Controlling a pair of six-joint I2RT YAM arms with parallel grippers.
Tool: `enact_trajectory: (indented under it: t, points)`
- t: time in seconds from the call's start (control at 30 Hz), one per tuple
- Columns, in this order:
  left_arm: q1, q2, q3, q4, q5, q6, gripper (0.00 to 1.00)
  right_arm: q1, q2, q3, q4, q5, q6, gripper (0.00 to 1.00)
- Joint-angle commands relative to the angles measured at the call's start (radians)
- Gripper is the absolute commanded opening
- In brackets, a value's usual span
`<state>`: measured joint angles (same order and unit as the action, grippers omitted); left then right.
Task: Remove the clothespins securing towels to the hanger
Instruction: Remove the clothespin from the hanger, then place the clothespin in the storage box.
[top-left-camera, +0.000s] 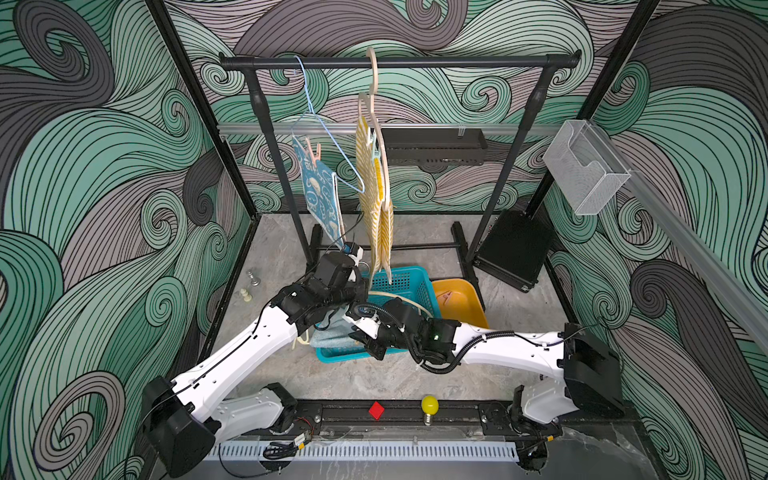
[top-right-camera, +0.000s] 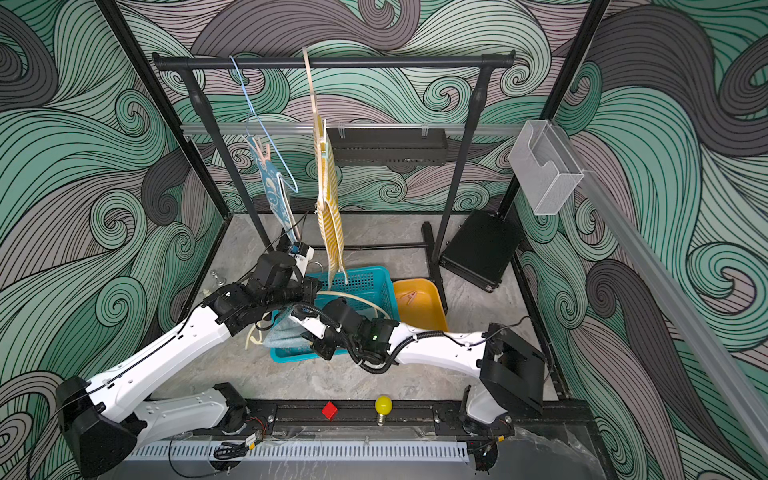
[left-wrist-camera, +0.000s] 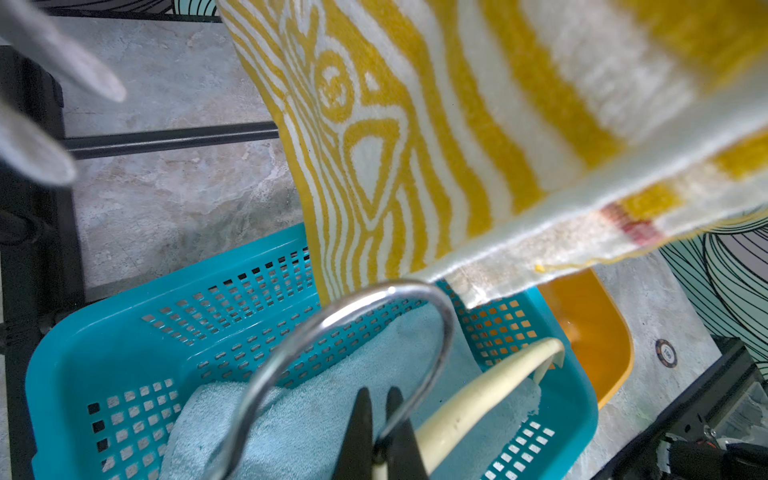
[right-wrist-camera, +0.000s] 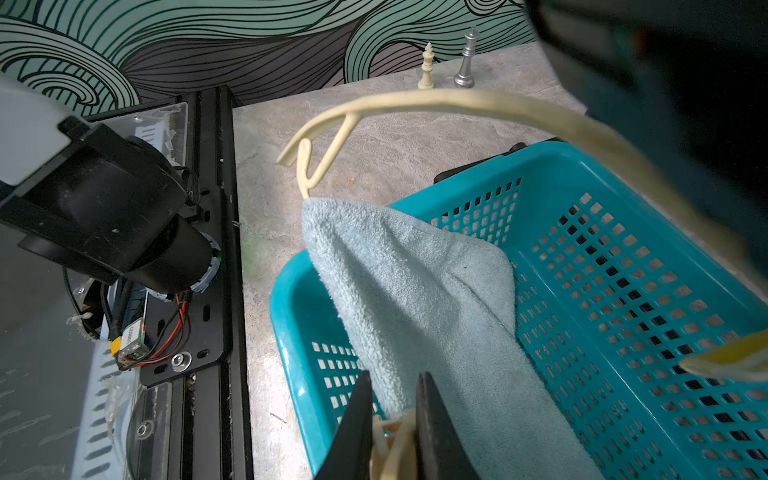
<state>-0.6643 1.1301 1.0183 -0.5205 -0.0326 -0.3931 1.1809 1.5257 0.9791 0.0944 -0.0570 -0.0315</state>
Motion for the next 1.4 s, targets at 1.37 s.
enact_trajectory:
  t: [1.37]
  points:
    - [-0.017, -0.089, -0.061, -0.033, -0.026, 0.059, 0.00, -0.557, -0.471, -0.200, -0.449, 0.364, 0.383, 0.00]
